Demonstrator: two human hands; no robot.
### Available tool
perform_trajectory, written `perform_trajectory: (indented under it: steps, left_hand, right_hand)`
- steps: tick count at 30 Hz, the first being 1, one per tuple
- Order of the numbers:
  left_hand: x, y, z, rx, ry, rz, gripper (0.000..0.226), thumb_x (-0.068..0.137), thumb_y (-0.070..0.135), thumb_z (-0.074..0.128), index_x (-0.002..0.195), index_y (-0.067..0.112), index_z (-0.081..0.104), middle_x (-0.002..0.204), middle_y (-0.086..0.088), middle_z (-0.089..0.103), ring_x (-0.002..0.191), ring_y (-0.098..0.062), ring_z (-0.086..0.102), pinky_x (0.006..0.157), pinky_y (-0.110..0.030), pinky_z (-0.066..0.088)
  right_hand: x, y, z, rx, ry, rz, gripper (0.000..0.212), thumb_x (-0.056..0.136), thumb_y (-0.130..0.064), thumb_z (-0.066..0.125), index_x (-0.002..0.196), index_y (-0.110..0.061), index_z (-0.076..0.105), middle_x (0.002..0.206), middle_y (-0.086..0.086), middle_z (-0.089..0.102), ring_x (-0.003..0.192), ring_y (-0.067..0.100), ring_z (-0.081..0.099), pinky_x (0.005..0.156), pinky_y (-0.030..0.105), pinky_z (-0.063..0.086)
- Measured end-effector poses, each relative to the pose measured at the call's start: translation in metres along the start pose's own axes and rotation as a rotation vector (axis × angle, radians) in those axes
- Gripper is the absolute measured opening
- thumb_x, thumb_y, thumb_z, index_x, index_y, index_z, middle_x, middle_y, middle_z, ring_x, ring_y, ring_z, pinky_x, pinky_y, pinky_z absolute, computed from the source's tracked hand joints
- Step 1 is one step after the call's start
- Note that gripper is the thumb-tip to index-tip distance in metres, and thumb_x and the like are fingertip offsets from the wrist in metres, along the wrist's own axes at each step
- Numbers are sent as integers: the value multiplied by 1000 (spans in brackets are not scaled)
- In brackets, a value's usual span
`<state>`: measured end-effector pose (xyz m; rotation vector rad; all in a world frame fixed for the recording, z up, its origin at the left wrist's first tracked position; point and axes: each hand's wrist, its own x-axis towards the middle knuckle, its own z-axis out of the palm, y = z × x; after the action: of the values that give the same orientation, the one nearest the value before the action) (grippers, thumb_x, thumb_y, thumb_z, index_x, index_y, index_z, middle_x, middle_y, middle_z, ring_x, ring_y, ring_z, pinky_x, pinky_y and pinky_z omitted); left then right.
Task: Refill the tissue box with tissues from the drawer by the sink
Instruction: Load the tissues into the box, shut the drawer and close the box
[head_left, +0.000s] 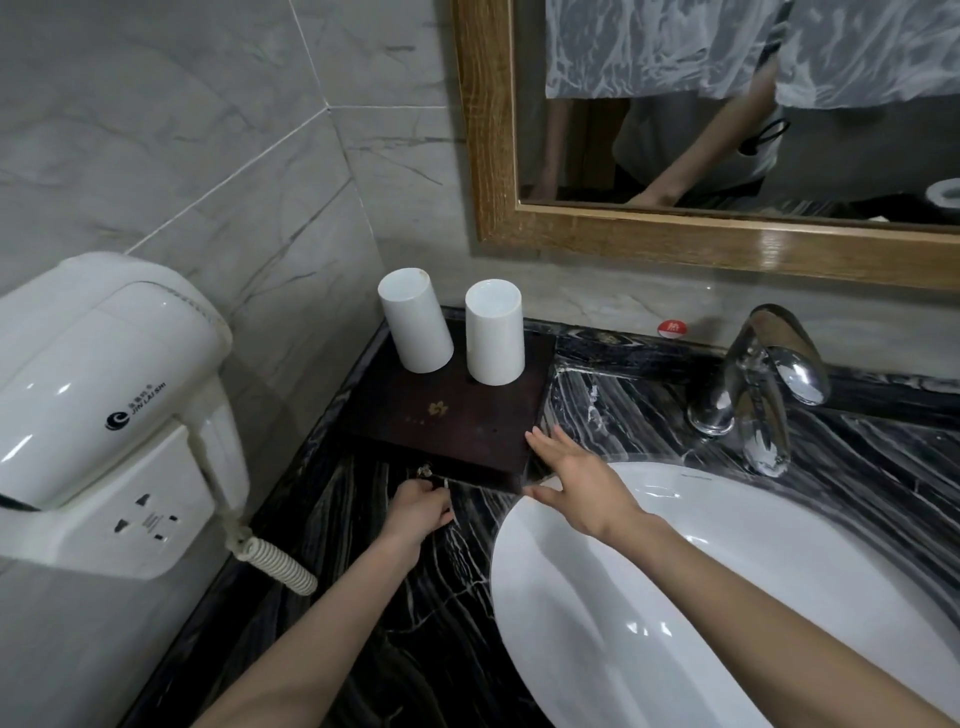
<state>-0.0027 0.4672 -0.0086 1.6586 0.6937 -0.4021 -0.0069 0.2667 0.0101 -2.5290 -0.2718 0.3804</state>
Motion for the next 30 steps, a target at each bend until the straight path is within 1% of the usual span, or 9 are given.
perform_trajectory:
  steps: [4, 8, 12, 15, 16, 19, 24, 27, 30]
  left_hand:
    - [-14, -4, 13, 68, -98, 23, 6, 95, 3, 48, 94, 6, 53, 75, -6, 57, 68, -9, 55, 53, -12, 51]
    - [-31, 3, 30, 192, -259, 45, 14, 97, 13, 47, 86, 10, 55, 76, -6, 64, 66, -12, 60, 54, -16, 52]
    - [-44, 10, 50, 403, -338, 153, 13, 93, 19, 54, 81, 17, 58, 77, -1, 68, 65, -9, 60, 57, -20, 47]
    - [-56, 13, 69, 555, -385, 259, 14, 90, 22, 59, 76, 21, 56, 75, 4, 67, 62, -6, 60, 53, -16, 43]
    - [-60, 14, 77, 603, -404, 297, 12, 88, 22, 61, 77, 21, 57, 74, 5, 67, 61, -5, 60, 51, -14, 43]
    - [-72, 15, 97, 725, -462, 397, 10, 86, 23, 64, 78, 19, 60, 75, 4, 67, 65, -9, 62, 50, -9, 42]
    - [-88, 17, 129, 893, -493, 531, 13, 81, 32, 68, 80, 19, 66, 73, 2, 66, 73, -16, 62, 68, -25, 44]
    - [-98, 18, 147, 1028, -494, 612, 14, 79, 41, 66, 70, 33, 59, 76, 7, 64, 74, -16, 61, 69, -28, 47]
    - [-111, 17, 167, 1089, -524, 651, 14, 80, 43, 64, 71, 34, 57, 81, 6, 64, 76, -16, 61, 61, -26, 43]
  right_hand:
    - [-30, 10, 0, 25, 77, 39, 59, 94, -36, 52, 147, -24, 30, 154, -7, 31, 145, 10, 18, 113, 26, 25]
    - [-63, 22, -8, 20, 91, 109, 50, 93, -39, 51, 140, -24, 42, 146, -4, 47, 135, 16, 41, 108, 28, 34]
    - [-93, 34, -21, 44, 109, 178, 42, 93, -41, 51, 131, -25, 53, 138, -6, 55, 123, 17, 53, 101, 28, 39]
    - [-119, 43, -29, 61, 132, 233, 38, 93, -40, 52, 127, -25, 57, 119, -8, 63, 110, 20, 61, 96, 28, 42]
    - [-127, 47, -32, 64, 141, 254, 38, 93, -40, 52, 127, -25, 57, 115, -8, 64, 110, 20, 61, 96, 28, 42]
    - [-152, 63, -39, 59, 181, 314, 38, 93, -41, 51, 126, -26, 57, 130, -8, 60, 115, 17, 58, 98, 30, 42]
    - [-190, 88, -52, 51, 248, 407, 37, 92, -41, 52, 125, -26, 58, 130, -7, 60, 118, 15, 56, 96, 30, 43]
    - [-212, 99, -60, 48, 291, 471, 36, 92, -41, 53, 124, -26, 59, 129, -6, 61, 115, 16, 58, 94, 32, 45]
    - [-237, 110, -68, 44, 343, 527, 35, 91, -40, 53, 122, -26, 60, 128, -8, 62, 114, 14, 58, 93, 30, 45]
